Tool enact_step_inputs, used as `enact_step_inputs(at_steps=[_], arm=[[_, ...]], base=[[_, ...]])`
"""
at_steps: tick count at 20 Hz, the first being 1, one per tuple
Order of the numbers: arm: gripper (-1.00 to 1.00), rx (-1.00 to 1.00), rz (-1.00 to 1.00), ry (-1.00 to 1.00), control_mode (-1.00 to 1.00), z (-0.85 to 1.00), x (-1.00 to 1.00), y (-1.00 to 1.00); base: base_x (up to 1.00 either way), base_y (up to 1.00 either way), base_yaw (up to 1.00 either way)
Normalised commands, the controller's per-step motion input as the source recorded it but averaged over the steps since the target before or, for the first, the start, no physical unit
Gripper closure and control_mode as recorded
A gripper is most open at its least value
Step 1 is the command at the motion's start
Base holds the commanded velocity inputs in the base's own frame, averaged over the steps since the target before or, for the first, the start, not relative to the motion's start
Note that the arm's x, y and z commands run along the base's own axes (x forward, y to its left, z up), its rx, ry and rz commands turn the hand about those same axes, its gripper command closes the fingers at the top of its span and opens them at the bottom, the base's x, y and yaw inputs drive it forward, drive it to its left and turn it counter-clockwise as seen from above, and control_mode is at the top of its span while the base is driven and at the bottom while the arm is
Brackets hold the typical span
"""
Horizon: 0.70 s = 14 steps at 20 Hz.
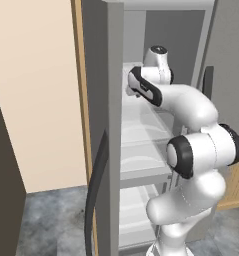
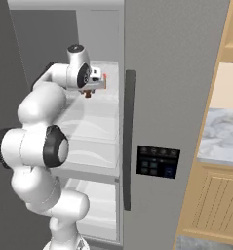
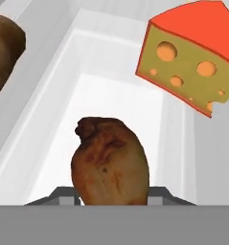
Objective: Take the cheese, chicken drumstick, and potato from the fridge and place them on the plate on the dining counter to create an appetizer plate.
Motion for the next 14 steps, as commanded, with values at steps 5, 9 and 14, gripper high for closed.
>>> enact_step_inputs(at_steps=[5,9,14], arm=[[1.0,0.0,0.0,-0.05,-1.0,0.0,-0.8,0.0],[1.0,0.0,0.0,-0.08,-1.0,0.0,-0.74,0.0],[1.0,0.0,0.0,-0.08,-1.0,0.0,-0.69,0.0]], base=[[0.0,0.0,0.0],[0.0,0.0,0.0],[0.0,0.0,0.0]])
